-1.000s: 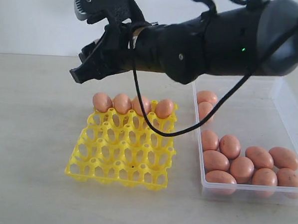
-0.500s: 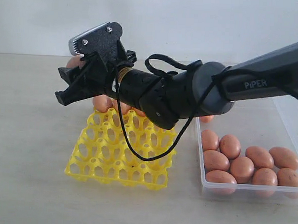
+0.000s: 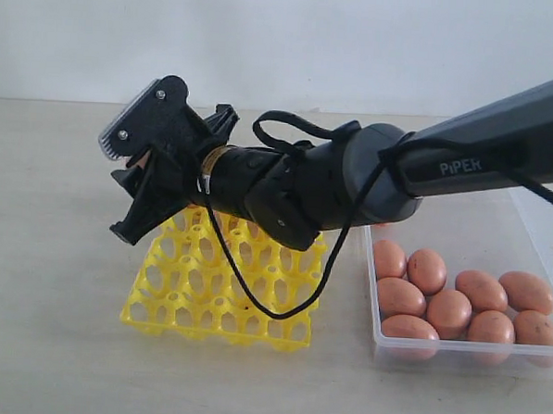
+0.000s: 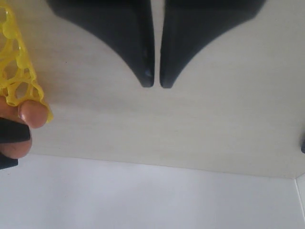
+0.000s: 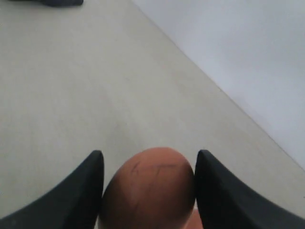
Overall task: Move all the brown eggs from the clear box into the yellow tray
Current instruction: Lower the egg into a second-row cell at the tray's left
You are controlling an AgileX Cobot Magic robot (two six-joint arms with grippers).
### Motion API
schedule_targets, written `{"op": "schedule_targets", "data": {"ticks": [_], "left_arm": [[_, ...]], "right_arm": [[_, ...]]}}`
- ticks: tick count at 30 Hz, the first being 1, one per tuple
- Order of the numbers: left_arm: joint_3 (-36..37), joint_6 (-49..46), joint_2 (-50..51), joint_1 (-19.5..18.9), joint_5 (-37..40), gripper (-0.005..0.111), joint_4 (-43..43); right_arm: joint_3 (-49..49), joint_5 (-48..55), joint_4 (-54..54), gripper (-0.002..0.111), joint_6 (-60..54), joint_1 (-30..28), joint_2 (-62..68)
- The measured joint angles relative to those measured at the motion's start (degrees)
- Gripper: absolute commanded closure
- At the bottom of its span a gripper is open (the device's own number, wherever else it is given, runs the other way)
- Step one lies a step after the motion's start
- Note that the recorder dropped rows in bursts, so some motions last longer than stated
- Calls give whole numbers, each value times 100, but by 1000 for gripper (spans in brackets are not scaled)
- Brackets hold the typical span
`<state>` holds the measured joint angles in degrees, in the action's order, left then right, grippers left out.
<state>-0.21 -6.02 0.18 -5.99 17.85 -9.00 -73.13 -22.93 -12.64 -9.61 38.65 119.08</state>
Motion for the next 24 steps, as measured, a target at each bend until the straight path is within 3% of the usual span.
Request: {"op": "schedule_targets", "data": {"ticks": [7, 24], "left_arm": [[0, 0, 0, 0, 0, 103, 0], [0, 0, 0, 0, 0, 103, 0]], "right_arm": [[0, 472, 177, 108, 98, 2, 125], [0, 96, 1066, 108, -571, -18, 559]]}}
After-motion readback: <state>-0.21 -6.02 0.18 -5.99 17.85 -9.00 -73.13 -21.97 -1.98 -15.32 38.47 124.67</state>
